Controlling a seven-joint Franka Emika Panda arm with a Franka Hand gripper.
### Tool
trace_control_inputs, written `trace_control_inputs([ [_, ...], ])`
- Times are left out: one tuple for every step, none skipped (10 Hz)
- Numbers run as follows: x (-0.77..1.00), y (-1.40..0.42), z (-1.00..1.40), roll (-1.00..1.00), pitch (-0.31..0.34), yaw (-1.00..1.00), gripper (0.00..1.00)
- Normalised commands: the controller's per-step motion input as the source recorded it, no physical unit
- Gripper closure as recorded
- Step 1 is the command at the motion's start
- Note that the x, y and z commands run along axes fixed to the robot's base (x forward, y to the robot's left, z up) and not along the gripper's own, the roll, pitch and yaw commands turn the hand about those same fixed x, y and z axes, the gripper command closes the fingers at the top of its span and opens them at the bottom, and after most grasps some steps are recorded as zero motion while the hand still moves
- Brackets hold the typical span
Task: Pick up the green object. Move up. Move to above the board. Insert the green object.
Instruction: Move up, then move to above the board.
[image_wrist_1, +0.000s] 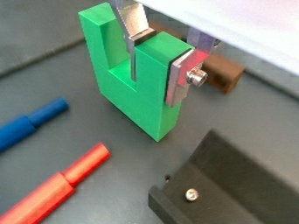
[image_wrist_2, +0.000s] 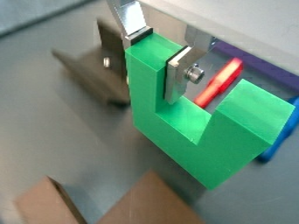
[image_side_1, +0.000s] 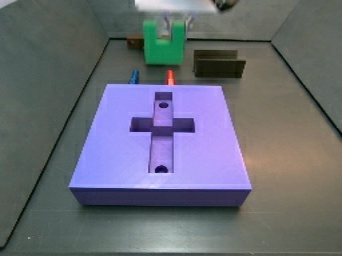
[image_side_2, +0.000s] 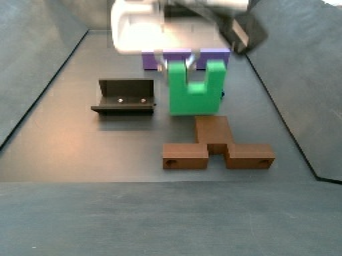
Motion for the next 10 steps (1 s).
trace_control_inputs([
  [0.0,-0.05,0.5,0.0,0.008,-0.03,1.0],
  [0.02,-0.03,0.21,0.01,-0.003,-0.02,1.0],
  [0.0,0.0,1.4,0.0,0.0,0.0,1.0],
  [-0.03,0.0,1.4,-0.01,0.031,0.0,1.0],
  [-0.04,0.0,1.4,0.01,0.022,0.0,1.0],
  [0.0,0.01,1.4,0.01,0.016,0.0,1.0],
  [0.05,0.01,1.4,0.01,0.07,0.0,1.0],
  [0.03,0.01,0.74,0.01,0.092,0.0,1.0],
  [0.03,0.0,0.19,0.01,0.073,0.0,1.0],
  [-0.13,-1.4,0.19,0.07,0.215,-0.17,1.0],
])
